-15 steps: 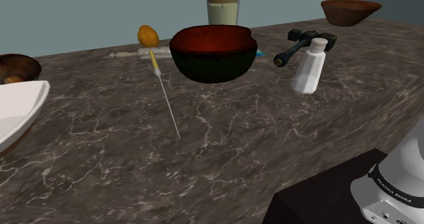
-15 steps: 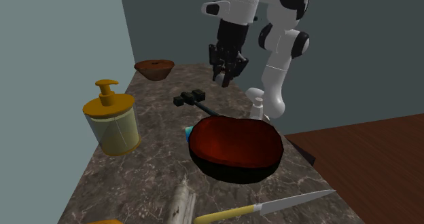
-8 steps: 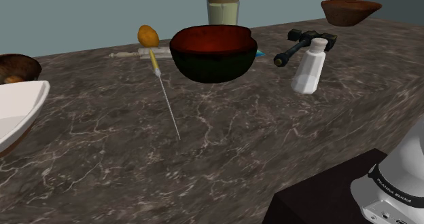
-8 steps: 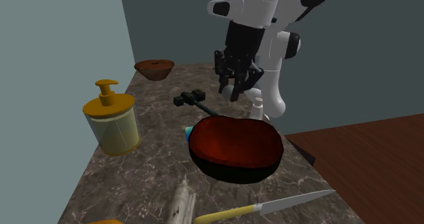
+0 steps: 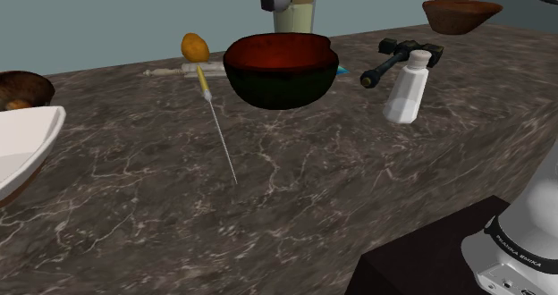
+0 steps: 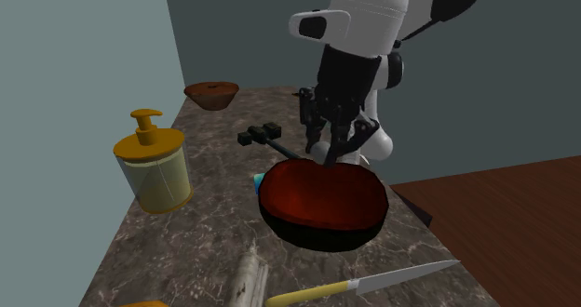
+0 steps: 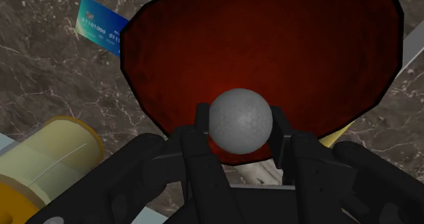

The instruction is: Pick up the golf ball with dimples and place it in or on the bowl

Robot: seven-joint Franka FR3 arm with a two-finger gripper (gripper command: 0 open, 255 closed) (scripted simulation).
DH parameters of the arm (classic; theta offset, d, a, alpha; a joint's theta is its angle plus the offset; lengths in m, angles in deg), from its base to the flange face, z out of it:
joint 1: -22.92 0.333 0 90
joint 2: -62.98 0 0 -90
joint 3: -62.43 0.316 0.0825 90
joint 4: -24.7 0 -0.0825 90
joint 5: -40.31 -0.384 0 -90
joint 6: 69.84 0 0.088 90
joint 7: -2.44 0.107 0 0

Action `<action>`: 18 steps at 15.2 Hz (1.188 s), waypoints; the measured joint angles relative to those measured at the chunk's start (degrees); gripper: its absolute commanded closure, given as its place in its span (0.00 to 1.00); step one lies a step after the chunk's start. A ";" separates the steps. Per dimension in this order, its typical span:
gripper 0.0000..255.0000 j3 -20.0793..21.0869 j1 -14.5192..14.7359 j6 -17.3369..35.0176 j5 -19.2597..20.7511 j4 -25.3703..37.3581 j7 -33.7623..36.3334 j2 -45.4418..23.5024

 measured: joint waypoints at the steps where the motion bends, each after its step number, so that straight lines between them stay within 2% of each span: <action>1: 1.00 -0.03 -0.61 1.17 -0.62 -1.70 0.05 0.67; 5: 1.00 -0.36 -3.39 6.47 -3.57 -9.80 -0.09 4.27; 9: 1.00 -0.73 -4.97 10.86 -5.66 -16.29 -0.13 7.04; 16: 1.00 -0.95 -5.48 12.52 -6.26 -18.47 -0.28 7.82; 17: 0.00 -0.95 -5.48 12.53 -6.27 -18.49 -0.28 7.83; 18: 0.00 -0.95 -5.48 12.54 -6.27 -18.49 -0.28 7.83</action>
